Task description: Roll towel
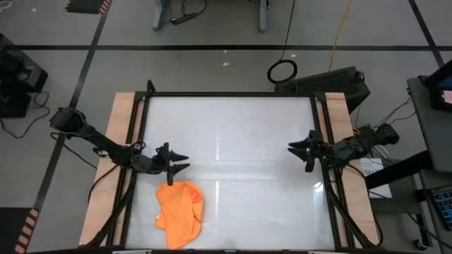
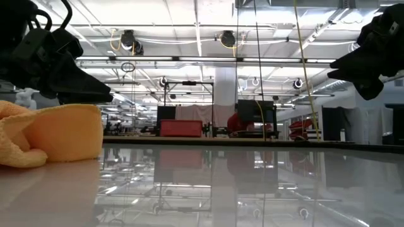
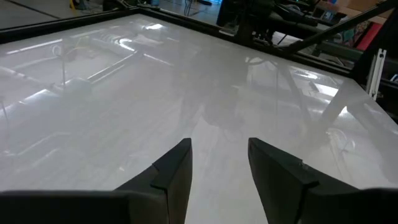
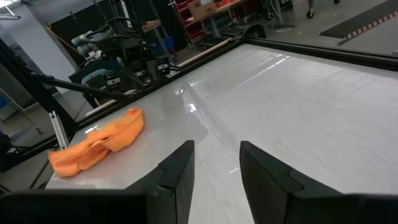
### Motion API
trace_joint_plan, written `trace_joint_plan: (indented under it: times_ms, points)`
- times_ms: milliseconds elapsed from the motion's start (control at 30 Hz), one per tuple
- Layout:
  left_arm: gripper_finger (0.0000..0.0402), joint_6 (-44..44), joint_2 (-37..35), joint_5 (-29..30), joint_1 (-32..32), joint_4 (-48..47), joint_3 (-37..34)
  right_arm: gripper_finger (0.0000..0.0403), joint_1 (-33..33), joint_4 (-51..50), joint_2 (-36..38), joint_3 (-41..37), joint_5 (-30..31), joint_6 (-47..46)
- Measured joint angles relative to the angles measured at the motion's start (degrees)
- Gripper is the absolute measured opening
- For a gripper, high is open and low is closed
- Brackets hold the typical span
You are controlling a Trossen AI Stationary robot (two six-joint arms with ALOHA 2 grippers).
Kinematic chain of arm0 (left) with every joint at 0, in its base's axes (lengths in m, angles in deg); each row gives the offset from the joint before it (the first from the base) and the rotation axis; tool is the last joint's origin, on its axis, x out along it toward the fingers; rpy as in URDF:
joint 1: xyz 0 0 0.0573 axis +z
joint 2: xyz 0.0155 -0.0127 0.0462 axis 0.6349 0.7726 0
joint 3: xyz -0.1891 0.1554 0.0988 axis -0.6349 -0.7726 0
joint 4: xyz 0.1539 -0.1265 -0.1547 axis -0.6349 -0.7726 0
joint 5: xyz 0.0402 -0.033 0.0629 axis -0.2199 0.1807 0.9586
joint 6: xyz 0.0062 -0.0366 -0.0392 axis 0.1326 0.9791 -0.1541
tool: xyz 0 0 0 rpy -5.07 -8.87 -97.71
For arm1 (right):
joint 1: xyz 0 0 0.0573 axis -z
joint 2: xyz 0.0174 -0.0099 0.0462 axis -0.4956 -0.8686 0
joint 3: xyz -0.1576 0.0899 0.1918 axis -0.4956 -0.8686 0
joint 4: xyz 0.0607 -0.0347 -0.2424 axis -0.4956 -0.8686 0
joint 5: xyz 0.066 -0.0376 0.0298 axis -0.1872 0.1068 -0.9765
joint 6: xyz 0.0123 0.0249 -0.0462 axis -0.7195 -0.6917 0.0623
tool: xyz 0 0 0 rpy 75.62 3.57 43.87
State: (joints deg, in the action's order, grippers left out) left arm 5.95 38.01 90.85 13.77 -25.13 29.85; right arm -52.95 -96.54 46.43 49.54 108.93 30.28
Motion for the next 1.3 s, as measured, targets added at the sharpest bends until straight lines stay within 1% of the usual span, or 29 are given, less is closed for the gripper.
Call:
trace_joint_plan:
  times_ms: [1300]
  points:
    - [0.0162,0.0,0.0,0.0,0.0,0.0,0.0,0.0118,0.0,0.0,0.0,0.0,0.0,0.0]
